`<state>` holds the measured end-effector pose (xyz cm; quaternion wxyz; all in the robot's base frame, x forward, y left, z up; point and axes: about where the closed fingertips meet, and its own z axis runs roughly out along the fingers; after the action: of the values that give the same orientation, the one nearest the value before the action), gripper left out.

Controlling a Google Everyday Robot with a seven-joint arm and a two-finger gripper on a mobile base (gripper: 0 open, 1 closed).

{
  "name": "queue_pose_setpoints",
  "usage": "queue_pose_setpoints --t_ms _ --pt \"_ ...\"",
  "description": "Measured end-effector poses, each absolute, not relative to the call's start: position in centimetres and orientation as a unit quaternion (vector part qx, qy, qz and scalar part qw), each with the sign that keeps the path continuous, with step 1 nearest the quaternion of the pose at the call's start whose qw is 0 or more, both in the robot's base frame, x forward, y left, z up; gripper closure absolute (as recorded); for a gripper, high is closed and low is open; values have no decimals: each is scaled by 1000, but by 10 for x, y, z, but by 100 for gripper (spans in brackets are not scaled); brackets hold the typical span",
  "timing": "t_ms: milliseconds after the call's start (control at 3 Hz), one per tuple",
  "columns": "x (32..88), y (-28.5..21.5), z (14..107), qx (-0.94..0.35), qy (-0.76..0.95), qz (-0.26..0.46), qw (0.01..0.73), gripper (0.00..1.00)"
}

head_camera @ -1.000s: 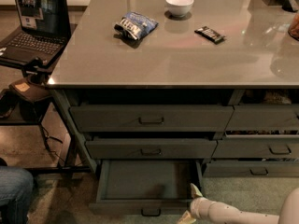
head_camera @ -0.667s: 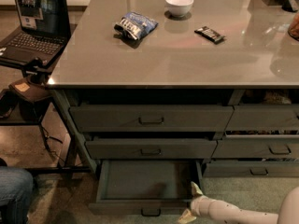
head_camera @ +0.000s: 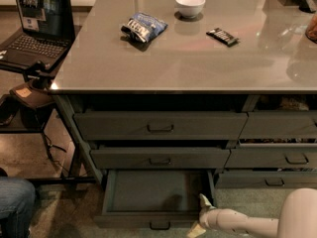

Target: Open bottom drawer

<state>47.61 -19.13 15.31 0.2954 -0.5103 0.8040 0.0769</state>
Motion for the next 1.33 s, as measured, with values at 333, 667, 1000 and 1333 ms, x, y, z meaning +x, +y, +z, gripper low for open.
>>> queue_pose_setpoints --t_ms 333,667,1000,1333 --pt "478 -192 152 -510 804 77 295 0" --pt "478 -192 152 -510 804 77 295 19" --pt "478 -192 152 -510 804 77 295 42" --pt "474 -191 154 -508 804 74 299 65"
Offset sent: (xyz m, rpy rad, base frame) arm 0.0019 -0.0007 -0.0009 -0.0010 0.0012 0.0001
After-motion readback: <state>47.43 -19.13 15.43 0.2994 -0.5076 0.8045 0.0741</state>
